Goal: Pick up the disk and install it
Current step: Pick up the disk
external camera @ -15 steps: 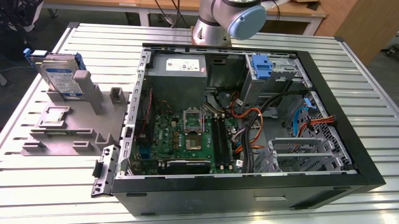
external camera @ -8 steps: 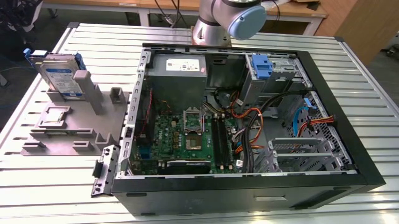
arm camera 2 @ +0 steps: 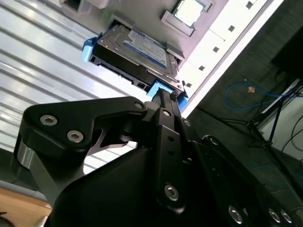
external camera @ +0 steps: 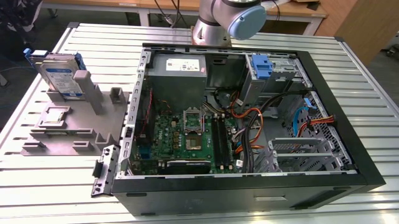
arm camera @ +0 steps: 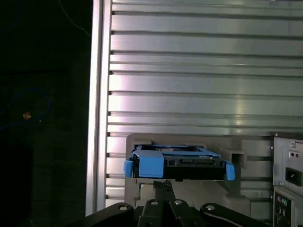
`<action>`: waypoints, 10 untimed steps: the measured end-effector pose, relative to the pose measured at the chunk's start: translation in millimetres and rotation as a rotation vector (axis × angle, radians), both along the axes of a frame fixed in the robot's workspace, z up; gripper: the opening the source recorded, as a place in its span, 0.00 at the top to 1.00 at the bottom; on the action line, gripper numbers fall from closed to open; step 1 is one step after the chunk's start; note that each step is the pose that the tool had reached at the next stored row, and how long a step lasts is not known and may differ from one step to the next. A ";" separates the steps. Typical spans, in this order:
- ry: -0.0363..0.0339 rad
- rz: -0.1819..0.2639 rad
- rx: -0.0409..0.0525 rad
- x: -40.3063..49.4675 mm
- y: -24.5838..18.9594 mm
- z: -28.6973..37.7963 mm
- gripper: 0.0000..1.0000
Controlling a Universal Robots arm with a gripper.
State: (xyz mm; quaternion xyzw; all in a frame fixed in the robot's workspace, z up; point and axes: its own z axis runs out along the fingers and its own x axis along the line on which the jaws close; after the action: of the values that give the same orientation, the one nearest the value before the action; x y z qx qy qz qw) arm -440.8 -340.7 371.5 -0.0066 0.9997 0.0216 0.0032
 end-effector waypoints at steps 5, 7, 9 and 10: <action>0.0001 0.091 0.0000 0.0 0.0 -0.2 0.90; 0.0000 0.127 0.0000 0.0 0.0 -0.3 0.90; 0.0000 0.163 0.0000 0.0 0.0 -0.3 0.90; 0.0000 0.181 -0.0002 0.0 0.0 -0.4 0.90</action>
State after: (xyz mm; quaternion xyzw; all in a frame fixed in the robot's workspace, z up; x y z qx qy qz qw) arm -440.8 -340.7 371.2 -0.0971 0.9950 0.0217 0.0012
